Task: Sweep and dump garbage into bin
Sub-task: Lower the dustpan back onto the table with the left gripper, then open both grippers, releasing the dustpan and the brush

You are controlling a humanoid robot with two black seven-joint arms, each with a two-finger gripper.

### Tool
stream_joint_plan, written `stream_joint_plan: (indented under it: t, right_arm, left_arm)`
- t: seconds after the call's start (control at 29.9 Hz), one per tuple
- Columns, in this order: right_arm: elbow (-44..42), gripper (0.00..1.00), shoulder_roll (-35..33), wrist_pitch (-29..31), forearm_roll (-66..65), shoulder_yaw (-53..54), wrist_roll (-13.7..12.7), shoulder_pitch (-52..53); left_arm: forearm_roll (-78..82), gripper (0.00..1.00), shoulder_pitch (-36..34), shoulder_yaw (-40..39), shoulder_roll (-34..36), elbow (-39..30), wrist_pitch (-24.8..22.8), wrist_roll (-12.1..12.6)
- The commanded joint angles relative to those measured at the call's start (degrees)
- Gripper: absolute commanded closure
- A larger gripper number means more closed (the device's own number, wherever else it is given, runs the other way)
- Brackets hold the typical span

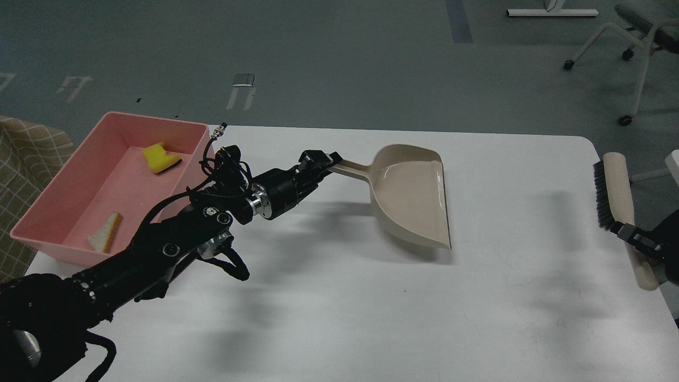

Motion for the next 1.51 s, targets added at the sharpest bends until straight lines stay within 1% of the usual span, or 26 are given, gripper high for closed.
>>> stream_joint_plan:
  t: [0.0,0.2,0.37,0.47,0.77,0.8,0.84,0.87,0.9,0.94,0.97,1.0,1.04,1.14,1.17,1.24,1.31,1.34,1.44,1.47]
  right_arm:
    - [-0.2,1.00,-1.4,0.1,-0.2,-0.4,0.4,-1.6]
    - [0.1,1.00,0.7,0.2,-0.6,-1.0,0.4,-1.4]
    - [0.4,1.00,1.2,0.0,-0.6,-7.2,0.4,1.3]
    - [1.0,1.00,2.2,0.0,-0.6,-8.6,0.4,3.0]
    - [0.8,1.00,3.2,0.0,-0.7,-9.0,0.4,4.0]
    - [0.8,1.00,3.4,0.0,-0.7,-9.0,0.4,4.0]
    - [0.7,1.00,3.5,0.0,-0.7,-9.0,0.4,4.0]
    - [0.6,0.99,4.0,0.0,-0.7,-9.0,0.4,4.0]
    - [0.4,0.97,4.4,0.0,-0.7,-9.0,0.4,4.0]
    - [0.3,0.92,5.0,-0.1,-0.8,-9.0,0.4,4.0]
    - [0.2,0.87,5.3,-0.1,-0.7,-9.0,0.4,4.0]
    - [0.1,0.84,5.3,-0.1,-0.7,-9.0,0.4,4.0]
    - [0.1,0.77,5.3,-0.2,-0.7,-9.0,0.4,4.0]
    - [-0.3,0.68,5.4,-0.8,-0.7,-8.9,0.4,4.0]
    - [-0.5,0.67,5.4,-1.1,-0.7,-8.9,0.4,3.9]
    - [-0.8,0.59,5.4,-2.0,-0.6,-8.9,0.4,3.9]
    - [-0.8,0.56,5.4,-2.3,-0.6,-8.9,0.4,3.9]
    - [-0.7,0.50,5.4,-2.7,-0.6,-8.8,0.4,3.8]
    - [-0.5,0.43,5.4,-3.2,-0.5,-8.8,0.4,3.7]
    - [-0.4,0.36,5.4,-3.2,-0.4,-8.6,0.4,3.8]
  left_arm:
    - [0.0,1.00,0.5,0.4,-2.5,1.9,0.3,0.1]
    - [0.1,1.00,1.4,0.4,-2.9,1.8,0.6,0.0]
    - [0.1,1.00,2.9,1.0,-3.3,1.1,0.8,0.1]
    - [0.1,1.00,3.5,1.1,-3.9,1.0,1.3,0.0]
    - [-0.3,1.00,3.5,1.1,-2.8,-0.1,1.6,0.1]
    - [-0.3,0.99,3.5,1.1,-2.9,-0.1,1.6,0.1]
    - [-0.4,0.92,3.5,1.1,-2.9,-0.1,1.6,0.1]
    - [-0.4,0.81,3.5,1.1,-3.0,-0.1,1.6,0.2]
    - [-0.4,0.81,3.5,1.1,-3.1,-0.2,1.6,0.2]
    - [-0.4,0.81,3.5,1.1,-3.0,-0.5,1.6,0.2]
    - [-0.5,0.79,3.5,1.1,-2.9,-0.8,1.6,0.3]
    - [-0.5,0.76,3.5,1.1,-2.8,-1.0,1.6,0.3]
    - [-0.5,0.68,3.5,1.1,-2.6,-1.3,1.7,0.3]
    - [-0.5,0.57,3.5,1.1,-2.4,-1.4,1.7,0.4]
    - [-0.5,0.53,3.5,1.1,-2.4,-1.4,1.7,0.5]
    - [-0.9,0.40,3.5,1.0,-2.0,-1.4,1.8,0.9]
    - [-0.9,0.36,3.5,0.9,-1.9,-1.4,1.8,1.0]
    - [-0.9,0.34,3.5,0.9,-2.0,-1.4,1.8,1.0]
    - [-0.9,0.31,3.5,0.9,-2.0,-1.4,1.8,1.0]
    - [-0.9,0.29,3.5,0.7,-1.9,-1.4,1.8,1.0]
